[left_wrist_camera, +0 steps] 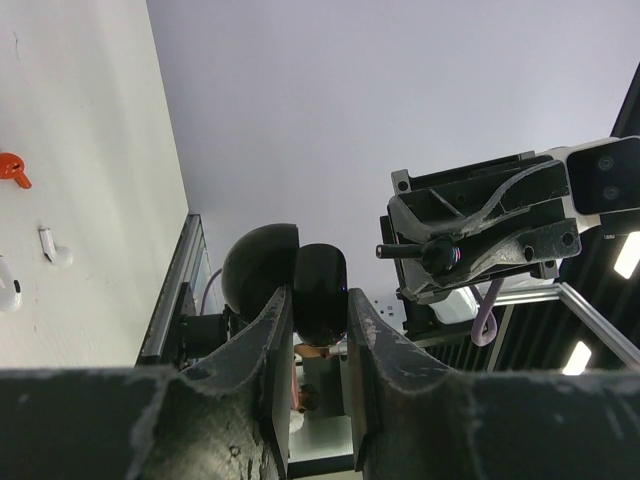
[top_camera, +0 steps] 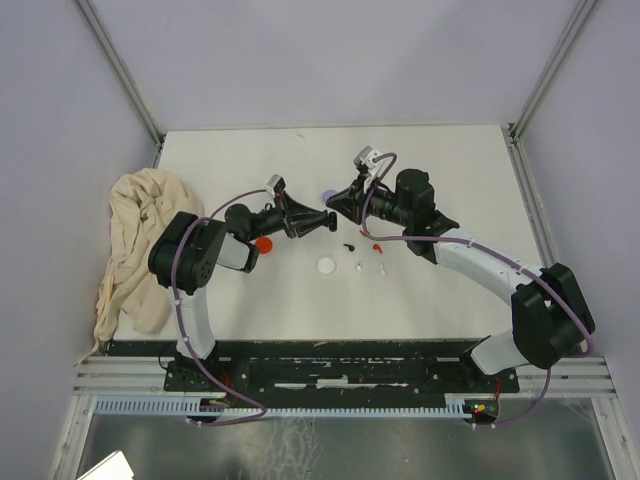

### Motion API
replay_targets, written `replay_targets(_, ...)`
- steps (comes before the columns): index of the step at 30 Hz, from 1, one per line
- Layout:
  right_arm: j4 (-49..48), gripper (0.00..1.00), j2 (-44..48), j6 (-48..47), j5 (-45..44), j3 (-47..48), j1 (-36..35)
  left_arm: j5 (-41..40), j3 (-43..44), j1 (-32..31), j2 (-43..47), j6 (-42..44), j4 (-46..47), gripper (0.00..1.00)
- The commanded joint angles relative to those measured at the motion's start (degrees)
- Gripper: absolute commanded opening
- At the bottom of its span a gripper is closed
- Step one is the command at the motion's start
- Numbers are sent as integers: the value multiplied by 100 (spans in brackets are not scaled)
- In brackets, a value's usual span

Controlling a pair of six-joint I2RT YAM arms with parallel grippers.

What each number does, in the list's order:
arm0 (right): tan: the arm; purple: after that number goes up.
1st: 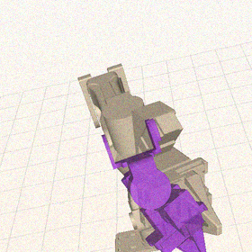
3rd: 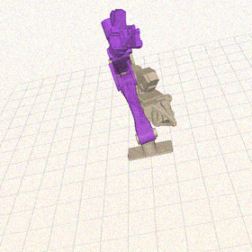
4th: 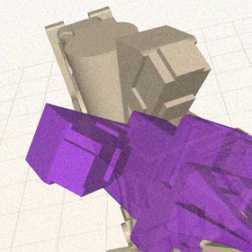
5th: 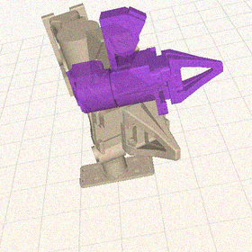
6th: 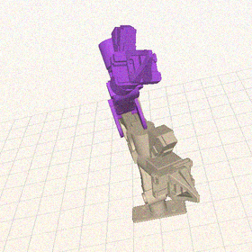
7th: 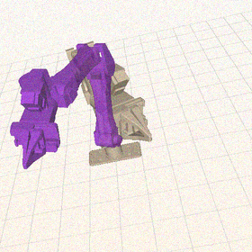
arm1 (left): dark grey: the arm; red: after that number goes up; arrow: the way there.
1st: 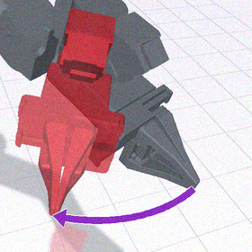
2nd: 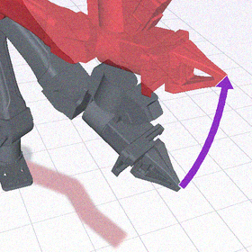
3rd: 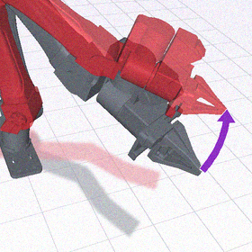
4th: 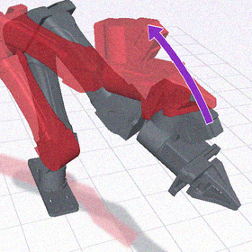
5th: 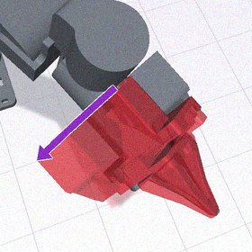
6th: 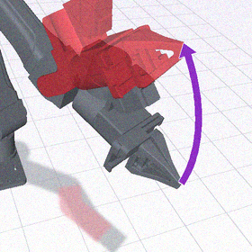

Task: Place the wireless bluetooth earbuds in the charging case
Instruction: Place the earbud in the charging case.

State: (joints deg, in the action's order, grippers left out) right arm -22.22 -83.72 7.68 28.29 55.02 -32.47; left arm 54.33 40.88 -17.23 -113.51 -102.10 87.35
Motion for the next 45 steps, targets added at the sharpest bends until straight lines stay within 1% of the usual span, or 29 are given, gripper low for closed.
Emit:
replay_targets(1, -189, 1, 19, -9, 206, 85, 30, 199, 196, -48, 203, -143, 1166, 3)
replay_targets(30, -147, 2, -97, -17, 497, -126, 116, 278, 346, -61, 444, -222, 1168, 3)
replay_targets(45, -83, 2, -48, -64, 464, -188, 148, 276, 385, -60, 521, -248, 1167, 3)
